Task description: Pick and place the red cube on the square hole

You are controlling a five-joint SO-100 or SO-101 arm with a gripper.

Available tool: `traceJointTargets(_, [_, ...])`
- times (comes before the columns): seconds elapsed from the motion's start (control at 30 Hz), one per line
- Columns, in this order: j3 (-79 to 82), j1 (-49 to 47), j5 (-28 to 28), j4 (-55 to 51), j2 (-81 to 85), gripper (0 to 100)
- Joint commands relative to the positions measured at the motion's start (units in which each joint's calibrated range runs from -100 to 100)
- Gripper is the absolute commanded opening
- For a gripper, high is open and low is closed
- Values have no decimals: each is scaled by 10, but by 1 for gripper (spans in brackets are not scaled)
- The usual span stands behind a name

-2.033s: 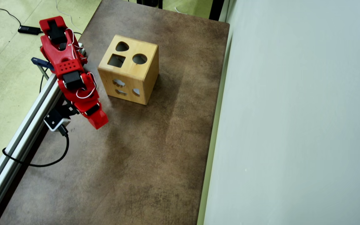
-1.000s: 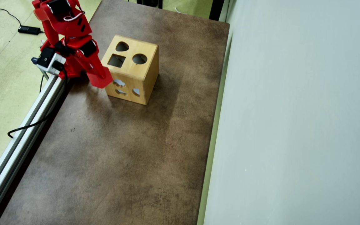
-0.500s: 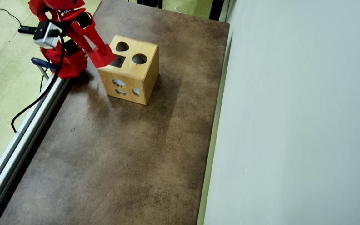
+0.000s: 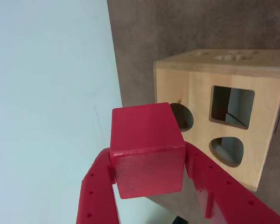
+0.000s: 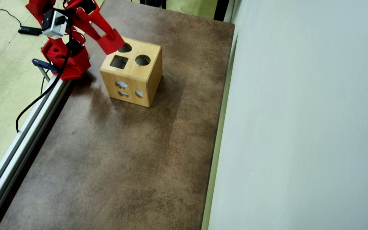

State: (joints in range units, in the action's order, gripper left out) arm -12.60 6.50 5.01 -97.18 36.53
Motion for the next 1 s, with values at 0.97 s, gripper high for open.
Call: traceJointTargets(0.97, [205, -83, -43, -5, -12, 1])
